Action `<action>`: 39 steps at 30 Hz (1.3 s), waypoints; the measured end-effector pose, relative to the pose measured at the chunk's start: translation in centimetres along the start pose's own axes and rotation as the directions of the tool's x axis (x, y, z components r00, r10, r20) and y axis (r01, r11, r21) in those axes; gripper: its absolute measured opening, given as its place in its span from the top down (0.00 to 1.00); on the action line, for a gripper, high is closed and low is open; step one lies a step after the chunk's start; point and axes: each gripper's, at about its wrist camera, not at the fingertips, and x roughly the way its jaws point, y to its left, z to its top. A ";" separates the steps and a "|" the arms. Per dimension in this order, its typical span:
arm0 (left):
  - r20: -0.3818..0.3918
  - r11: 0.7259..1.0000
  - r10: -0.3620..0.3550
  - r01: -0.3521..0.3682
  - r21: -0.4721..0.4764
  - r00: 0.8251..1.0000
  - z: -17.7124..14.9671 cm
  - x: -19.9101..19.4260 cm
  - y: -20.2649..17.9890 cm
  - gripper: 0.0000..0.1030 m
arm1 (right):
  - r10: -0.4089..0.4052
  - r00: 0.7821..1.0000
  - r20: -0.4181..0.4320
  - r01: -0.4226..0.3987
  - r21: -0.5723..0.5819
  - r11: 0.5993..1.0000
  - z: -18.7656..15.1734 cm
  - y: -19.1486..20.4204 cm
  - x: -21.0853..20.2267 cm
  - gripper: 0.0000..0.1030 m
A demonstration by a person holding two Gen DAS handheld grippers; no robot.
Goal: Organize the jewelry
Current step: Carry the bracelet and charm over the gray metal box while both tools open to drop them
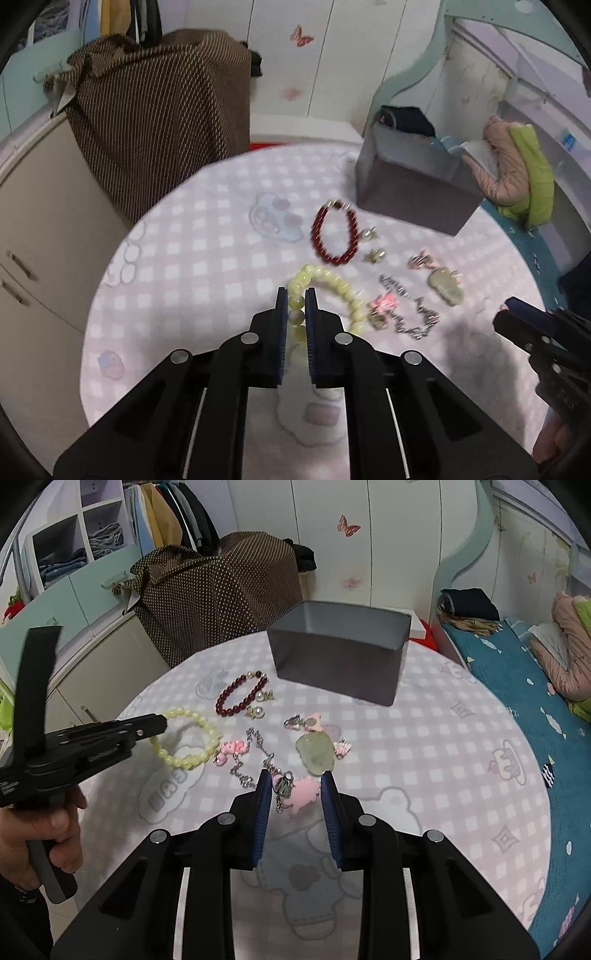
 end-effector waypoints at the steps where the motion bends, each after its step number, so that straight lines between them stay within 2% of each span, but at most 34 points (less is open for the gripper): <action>1: 0.013 1.000 -0.003 0.003 0.008 1.000 0.3 -0.4 -0.2 0.91 | -0.001 1.000 0.004 0.001 -0.001 1.000 0.1 -0.1 -0.2 0.76; 10: 0.135 0.995 -0.046 0.034 0.089 0.990 3.2 -5.5 -2.5 0.91 | -0.015 0.998 0.068 0.019 -0.050 0.999 3.0 -0.2 -1.9 0.76; 15: 0.199 0.989 -0.085 0.059 0.134 0.976 5.9 -7.9 -3.8 0.91 | -0.025 0.993 0.114 0.035 -0.080 0.996 5.6 -0.3 -2.6 0.76; 20: 0.243 0.979 -0.153 0.112 0.172 0.958 9.6 -8.6 -5.6 0.91 | -0.018 0.989 0.150 0.030 -0.080 0.996 9.9 -1.5 -2.7 0.76; 24: 0.235 0.969 -0.205 0.163 0.187 0.950 12.5 -7.7 -6.8 0.91 | -0.015 0.988 0.152 0.025 -0.068 0.997 13.1 -2.7 -1.8 0.76; 29: 0.208 0.961 -0.232 0.191 0.202 0.950 15.5 -5.5 -8.2 0.91 | -0.009 0.992 0.128 0.013 -0.037 0.999 15.5 -4.2 -0.2 0.75; 39: 0.093 0.957 -0.238 0.217 0.192 0.967 18.2 1.0 -9.9 0.91 | -0.005 1.000 0.016 0.005 0.048 0.999 16.4 -6.7 4.4 0.75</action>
